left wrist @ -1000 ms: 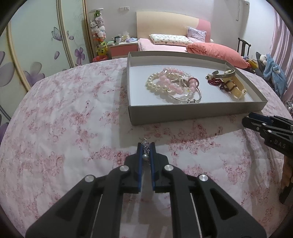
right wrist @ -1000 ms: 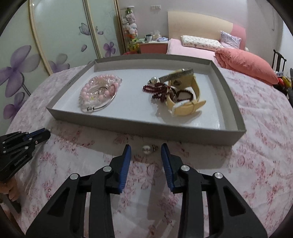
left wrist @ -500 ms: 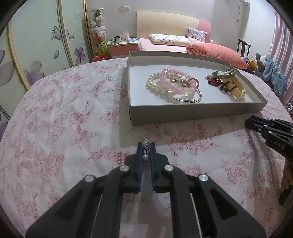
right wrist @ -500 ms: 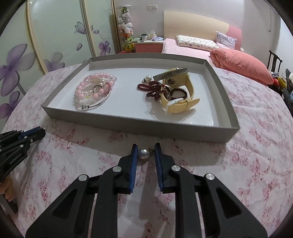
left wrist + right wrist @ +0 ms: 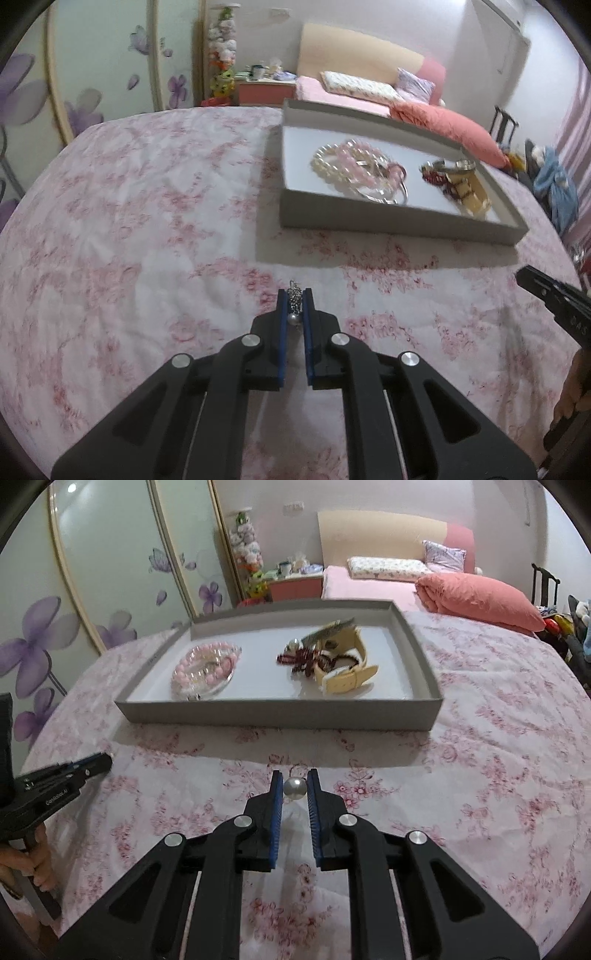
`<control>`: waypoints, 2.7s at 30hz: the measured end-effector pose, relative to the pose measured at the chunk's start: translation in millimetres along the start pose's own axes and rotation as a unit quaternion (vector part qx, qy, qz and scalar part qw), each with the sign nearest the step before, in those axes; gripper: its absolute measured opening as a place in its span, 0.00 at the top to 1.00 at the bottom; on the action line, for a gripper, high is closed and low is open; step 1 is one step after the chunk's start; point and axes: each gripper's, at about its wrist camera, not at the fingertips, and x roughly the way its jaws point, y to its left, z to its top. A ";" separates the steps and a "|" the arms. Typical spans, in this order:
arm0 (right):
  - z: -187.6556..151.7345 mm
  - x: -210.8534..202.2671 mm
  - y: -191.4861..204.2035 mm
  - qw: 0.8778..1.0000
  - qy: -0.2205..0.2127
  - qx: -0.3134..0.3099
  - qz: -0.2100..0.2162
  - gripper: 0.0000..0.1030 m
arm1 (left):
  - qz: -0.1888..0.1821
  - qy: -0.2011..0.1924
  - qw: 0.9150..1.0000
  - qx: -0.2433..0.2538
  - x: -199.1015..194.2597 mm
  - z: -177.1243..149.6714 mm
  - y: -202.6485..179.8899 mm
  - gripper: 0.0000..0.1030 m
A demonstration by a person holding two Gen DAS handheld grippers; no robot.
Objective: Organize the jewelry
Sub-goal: 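Carry the silver earring and pearl earring over the grey tray with both tools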
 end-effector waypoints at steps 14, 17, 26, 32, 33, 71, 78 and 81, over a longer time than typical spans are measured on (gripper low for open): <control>-1.7 -19.4 -6.5 0.999 -0.029 0.018 0.003 0.86 | -0.006 -0.050 0.998 -0.040 -39.8 3.2 13.4 0.92; -0.9 -25.8 -8.6 0.999 -0.045 0.023 -0.001 0.86 | -0.005 -0.053 0.998 -0.044 -42.1 1.9 14.8 0.92; 2.8 -67.7 6.6 0.986 -0.167 -0.012 -0.023 0.86 | 0.016 -0.147 0.989 -0.014 -83.7 1.9 -11.4 0.92; -0.4 -92.5 26.8 0.967 -0.248 -0.047 -0.035 0.86 | 0.044 -0.239 0.970 0.031 -116.9 -4.9 -46.7 0.91; -1.2 -95.6 29.5 0.964 -0.259 -0.051 -0.036 0.86 | 0.048 -0.248 0.967 0.036 -120.2 -6.2 -50.6 0.91; -11.1 -88.6 34.4 0.943 -0.318 -0.060 -0.075 0.86 | 0.038 -0.272 0.959 0.068 -103.3 -13.9 -81.0 0.91; -9.3 -87.6 32.8 0.945 -0.314 -0.060 -0.073 0.86 | 0.038 -0.269 0.960 0.070 -98.6 -13.4 -82.6 0.91; -8.6 -86.4 33.4 0.945 -0.313 -0.059 -0.073 0.86 | 0.038 -0.266 0.961 0.070 -95.5 -12.5 -82.7 0.91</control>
